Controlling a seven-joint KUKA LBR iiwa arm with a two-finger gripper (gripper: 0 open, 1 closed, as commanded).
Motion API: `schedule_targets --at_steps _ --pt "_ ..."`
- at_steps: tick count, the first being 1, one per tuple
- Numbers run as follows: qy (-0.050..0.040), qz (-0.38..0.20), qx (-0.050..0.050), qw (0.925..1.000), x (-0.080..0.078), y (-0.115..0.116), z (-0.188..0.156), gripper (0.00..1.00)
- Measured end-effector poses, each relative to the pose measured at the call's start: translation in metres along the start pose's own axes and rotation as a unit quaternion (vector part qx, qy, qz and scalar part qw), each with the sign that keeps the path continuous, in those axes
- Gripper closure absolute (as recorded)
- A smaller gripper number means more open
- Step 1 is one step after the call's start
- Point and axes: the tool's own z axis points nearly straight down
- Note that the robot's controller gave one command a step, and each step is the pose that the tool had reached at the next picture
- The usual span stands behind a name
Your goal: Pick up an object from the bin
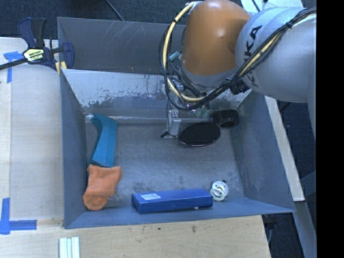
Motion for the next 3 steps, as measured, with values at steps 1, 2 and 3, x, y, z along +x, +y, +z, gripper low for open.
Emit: schedule_targets --at_steps 1,2,3 --pt "-0.0040 0.001 0.000 1.0000 -0.001 0.000 -0.005 0.00" --pt "-0.0053 -0.007 -0.001 1.0000 0.041 -0.022 0.030 0.00" --pt "0.0005 -0.004 0.000 1.0000 0.058 -0.047 0.035 0.00"
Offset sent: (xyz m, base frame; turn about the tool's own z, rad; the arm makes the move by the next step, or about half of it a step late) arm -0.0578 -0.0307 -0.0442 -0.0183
